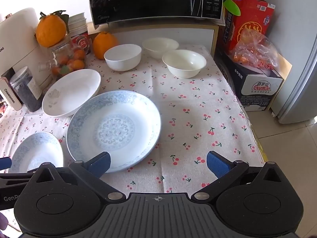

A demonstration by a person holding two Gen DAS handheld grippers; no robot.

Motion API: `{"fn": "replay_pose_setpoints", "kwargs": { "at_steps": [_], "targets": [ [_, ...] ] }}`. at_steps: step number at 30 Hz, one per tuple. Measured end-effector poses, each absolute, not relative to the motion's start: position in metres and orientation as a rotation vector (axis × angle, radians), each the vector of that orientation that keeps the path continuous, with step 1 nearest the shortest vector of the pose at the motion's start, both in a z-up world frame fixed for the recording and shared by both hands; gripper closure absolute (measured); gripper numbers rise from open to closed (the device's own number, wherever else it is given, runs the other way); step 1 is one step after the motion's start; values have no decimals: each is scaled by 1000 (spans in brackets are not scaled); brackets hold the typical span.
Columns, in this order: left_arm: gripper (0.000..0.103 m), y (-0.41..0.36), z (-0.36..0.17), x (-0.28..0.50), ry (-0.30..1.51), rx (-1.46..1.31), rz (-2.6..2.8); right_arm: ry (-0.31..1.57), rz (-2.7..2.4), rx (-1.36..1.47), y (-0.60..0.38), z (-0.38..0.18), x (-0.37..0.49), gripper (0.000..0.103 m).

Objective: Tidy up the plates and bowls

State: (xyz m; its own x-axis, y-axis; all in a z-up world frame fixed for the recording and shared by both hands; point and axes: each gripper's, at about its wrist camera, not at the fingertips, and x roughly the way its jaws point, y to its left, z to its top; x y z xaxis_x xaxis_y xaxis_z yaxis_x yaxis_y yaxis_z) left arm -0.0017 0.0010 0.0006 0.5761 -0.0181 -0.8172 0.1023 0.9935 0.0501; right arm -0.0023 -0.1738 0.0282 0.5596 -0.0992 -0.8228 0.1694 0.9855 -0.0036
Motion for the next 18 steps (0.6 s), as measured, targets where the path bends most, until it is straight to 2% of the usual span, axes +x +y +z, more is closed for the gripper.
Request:
{"fn": "replay_pose_setpoints", "kwargs": {
  "at_steps": [18],
  "targets": [
    [0,4,-5,1,958,105,-51,964,-143,72,-168,25,-3,0]
  ]
}}
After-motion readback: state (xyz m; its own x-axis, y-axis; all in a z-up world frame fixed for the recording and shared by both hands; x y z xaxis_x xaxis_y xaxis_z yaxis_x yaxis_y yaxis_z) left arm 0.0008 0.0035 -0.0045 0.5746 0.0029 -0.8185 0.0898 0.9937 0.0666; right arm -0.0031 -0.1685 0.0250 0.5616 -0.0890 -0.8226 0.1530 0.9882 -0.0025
